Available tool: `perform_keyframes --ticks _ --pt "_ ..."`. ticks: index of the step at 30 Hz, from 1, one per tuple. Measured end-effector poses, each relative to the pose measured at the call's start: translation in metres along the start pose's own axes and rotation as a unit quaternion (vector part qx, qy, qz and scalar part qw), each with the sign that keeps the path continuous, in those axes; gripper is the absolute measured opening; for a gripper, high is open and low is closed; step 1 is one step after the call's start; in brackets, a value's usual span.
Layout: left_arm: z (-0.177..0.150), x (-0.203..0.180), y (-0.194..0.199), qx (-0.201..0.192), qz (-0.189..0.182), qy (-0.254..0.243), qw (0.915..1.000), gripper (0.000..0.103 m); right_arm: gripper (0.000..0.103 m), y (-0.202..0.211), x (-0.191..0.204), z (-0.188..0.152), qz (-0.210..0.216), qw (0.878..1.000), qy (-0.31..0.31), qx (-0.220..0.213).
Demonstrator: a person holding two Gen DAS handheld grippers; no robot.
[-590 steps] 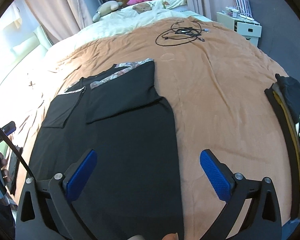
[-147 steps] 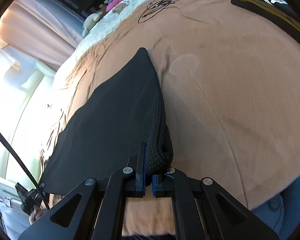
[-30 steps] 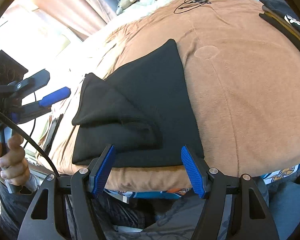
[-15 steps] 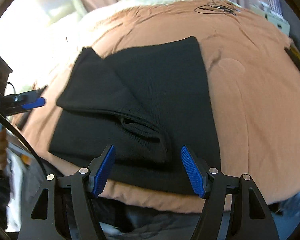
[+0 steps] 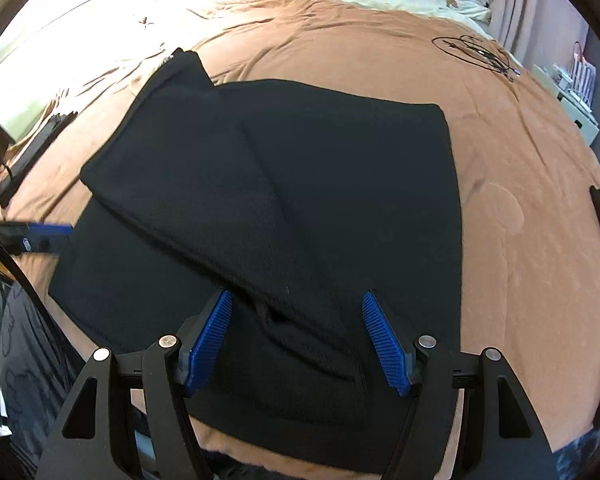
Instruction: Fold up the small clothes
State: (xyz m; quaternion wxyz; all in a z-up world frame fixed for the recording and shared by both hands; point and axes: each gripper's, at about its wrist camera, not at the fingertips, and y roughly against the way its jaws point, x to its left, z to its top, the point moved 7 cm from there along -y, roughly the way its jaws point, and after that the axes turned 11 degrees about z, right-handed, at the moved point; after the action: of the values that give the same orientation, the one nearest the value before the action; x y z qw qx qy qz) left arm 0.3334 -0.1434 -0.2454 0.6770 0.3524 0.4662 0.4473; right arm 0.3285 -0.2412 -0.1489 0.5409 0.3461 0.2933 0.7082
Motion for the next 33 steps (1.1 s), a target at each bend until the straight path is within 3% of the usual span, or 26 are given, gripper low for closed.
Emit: perform_keyframes --ticks 2,5,9,15,19,22,28,31,33 --pt "-0.003 0.0 -0.008 0.01 0.005 0.001 0.9999 0.065 0.036 -0.005 -0.001 0.004 0.009 1.0 -0.005 0.004" --pt "-0.002 -0.002 -0.009 0.006 0.007 -0.003 0.9999 0.065 0.019 -0.006 -0.007 0.003 0.019 1.0 -0.014 0.005" --pt "0.003 -0.006 -0.01 0.009 0.01 -0.005 0.9999 0.065 0.01 0.004 -0.015 0.003 0.041 0.998 -0.037 -0.011" --pt "0.003 -0.008 -0.01 0.009 0.017 -0.009 0.9998 0.065 0.008 0.028 -0.032 -0.008 0.083 0.992 -0.092 -0.031" --pt "0.002 -0.019 -0.01 0.006 0.02 -0.018 0.9996 0.064 0.008 0.041 -0.05 -0.021 0.085 0.989 -0.114 -0.04" --pt "0.0 -0.028 -0.014 0.011 0.027 -0.03 0.9991 0.056 0.008 0.047 -0.065 -0.032 0.091 0.985 -0.136 -0.044" --pt "-0.002 -0.038 -0.026 0.012 0.052 -0.048 0.9974 0.056 0.009 0.049 -0.081 -0.044 0.092 0.984 -0.149 -0.042" --pt "0.0 -0.037 -0.026 0.012 0.051 -0.045 0.9976 0.056 0.019 0.05 -0.075 -0.043 0.068 0.988 -0.13 -0.037" --pt "0.002 -0.034 -0.026 0.012 0.048 -0.04 0.9979 0.056 0.033 0.05 -0.072 -0.043 0.046 0.992 -0.115 -0.031"
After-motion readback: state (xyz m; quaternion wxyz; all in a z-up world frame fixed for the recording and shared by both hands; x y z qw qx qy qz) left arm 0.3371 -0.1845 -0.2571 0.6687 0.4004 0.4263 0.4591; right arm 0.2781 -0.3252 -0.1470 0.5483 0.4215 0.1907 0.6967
